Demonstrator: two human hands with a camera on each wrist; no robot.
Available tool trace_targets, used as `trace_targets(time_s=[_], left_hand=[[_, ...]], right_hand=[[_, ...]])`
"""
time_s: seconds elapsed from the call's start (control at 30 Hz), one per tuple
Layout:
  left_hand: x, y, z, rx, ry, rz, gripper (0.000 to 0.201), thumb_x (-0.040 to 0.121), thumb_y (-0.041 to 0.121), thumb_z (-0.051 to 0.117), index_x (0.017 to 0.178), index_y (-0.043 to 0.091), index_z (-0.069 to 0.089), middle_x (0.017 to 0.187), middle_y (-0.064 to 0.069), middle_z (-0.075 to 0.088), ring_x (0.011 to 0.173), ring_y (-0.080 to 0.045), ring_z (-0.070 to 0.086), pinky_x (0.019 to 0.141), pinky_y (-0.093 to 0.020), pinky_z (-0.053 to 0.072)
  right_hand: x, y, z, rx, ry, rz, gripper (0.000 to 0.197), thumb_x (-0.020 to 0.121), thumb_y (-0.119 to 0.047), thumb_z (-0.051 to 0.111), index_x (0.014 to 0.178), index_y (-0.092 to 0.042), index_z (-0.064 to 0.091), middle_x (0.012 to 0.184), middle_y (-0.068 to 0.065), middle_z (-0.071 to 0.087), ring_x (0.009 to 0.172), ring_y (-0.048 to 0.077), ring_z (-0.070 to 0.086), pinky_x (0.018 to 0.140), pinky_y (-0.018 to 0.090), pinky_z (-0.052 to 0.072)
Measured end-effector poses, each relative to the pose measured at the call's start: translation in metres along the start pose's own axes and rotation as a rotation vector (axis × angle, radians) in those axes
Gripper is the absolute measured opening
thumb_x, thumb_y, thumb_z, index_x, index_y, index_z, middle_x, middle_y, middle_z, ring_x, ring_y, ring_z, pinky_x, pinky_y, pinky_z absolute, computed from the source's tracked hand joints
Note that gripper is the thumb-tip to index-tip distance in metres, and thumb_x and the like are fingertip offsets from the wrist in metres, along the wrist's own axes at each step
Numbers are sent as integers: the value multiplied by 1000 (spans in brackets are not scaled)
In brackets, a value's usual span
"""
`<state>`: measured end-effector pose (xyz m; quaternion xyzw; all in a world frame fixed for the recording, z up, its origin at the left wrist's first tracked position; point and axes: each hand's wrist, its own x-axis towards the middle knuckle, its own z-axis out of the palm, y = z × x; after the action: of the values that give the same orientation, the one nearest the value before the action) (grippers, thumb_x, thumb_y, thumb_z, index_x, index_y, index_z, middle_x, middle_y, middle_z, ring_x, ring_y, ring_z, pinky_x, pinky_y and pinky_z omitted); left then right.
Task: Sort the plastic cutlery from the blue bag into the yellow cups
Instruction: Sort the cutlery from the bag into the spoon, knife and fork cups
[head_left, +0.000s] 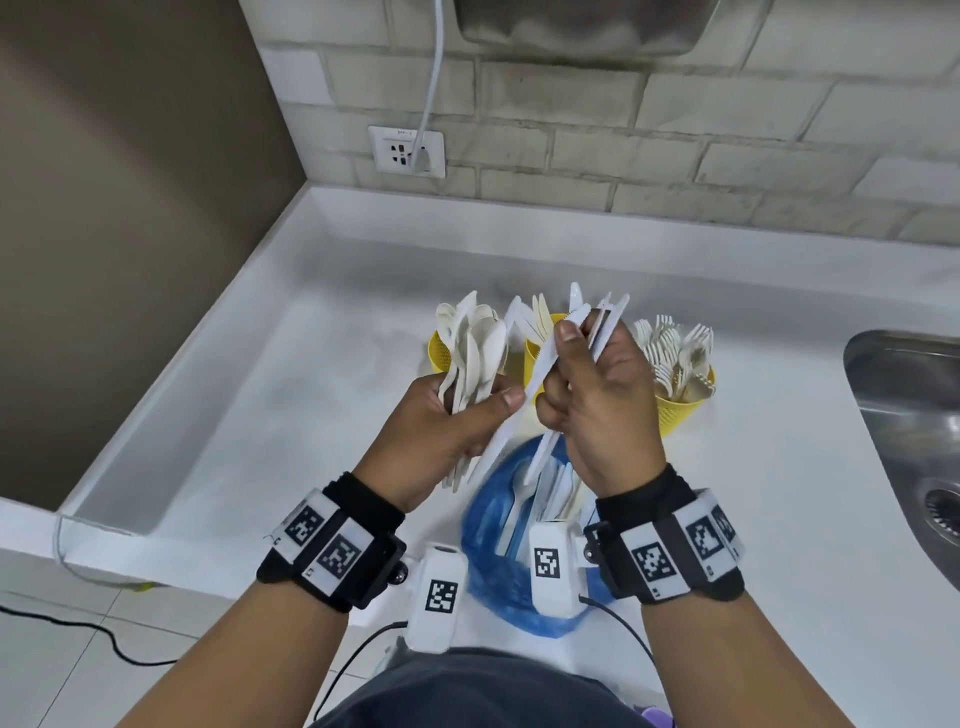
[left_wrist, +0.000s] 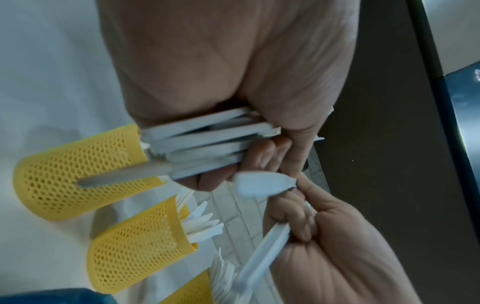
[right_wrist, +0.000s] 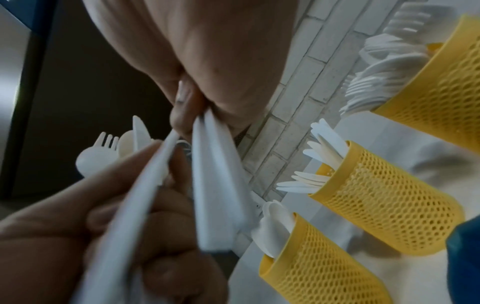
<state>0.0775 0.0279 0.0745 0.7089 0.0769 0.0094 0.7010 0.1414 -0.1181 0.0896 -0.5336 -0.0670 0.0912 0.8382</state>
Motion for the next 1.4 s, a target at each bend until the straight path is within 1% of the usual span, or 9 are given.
trace_targets(time_s=[0.1,0.2,0.37,0.5,0.63,0.9,1.0,1.17,1.4], left_hand=[[0,1,-1,77,5,22,17,95,19,71,79,17,70,52,8,48,53,-13,42,58,-19,42],[1,1,2,69,13,5,18,95,18,71,77,19,71,53,9,50,54,-12,43,58,-19,43],[5,1,11,-7,-65,27,8,98,16,67,97,13,74,63,8,56,57,-13,42,61,-25,42],[6,-6,9,-181,-128,11,14,100,16,64,109,13,73,58,5,41,54,-13,35,59,-26,38],[5,-5,11,-290,-204,-35,19,97,21,60,108,19,75,58,1,32,51,-12,33,56,-22,39],[4,4,10,-290,-325,-48,18,98,21,58,105,22,75,59,5,31,52,-11,29,56,-24,34],[4,3,8,-280,-327,-42,15,99,23,60,105,21,74,60,4,30,52,-11,30,56,-23,36],[3,4,8,-274,-324,-50,14,98,25,62,103,22,75,62,1,30,53,-11,31,56,-24,37],[1,2,6,-273,-346,-66,16,99,22,60,108,20,73,59,3,35,50,-10,35,56,-26,37]], right_hand=[[7,0,2,26,110,-97,14,111,-14,43,97,-10,43,60,0,39,46,11,34,46,25,32],[12,1,1,4,210,-119,12,103,-30,48,103,-20,54,81,-6,60,76,16,58,75,39,49],[16,-16,0,144,171,-121,15,114,-26,31,113,-16,42,88,11,61,63,26,65,61,39,57],[23,-39,-10,207,214,-195,17,113,-37,30,115,-21,35,75,10,55,39,21,43,47,28,42],[23,-54,-13,207,251,-185,22,110,-41,39,96,-25,39,66,3,31,42,14,23,42,17,22],[22,-53,-14,-343,-116,-181,11,95,-18,64,96,-7,67,53,-14,44,41,9,30,45,20,28],[18,-54,-14,-553,-283,-182,6,95,-15,72,99,-10,74,57,6,48,46,6,39,48,16,35],[13,-57,-7,-565,-344,-183,7,95,-10,71,102,-9,74,70,35,49,47,6,40,49,14,38],[13,-58,-10,-421,-395,-155,5,95,-6,68,97,-10,71,64,21,49,42,9,35,43,19,32]])
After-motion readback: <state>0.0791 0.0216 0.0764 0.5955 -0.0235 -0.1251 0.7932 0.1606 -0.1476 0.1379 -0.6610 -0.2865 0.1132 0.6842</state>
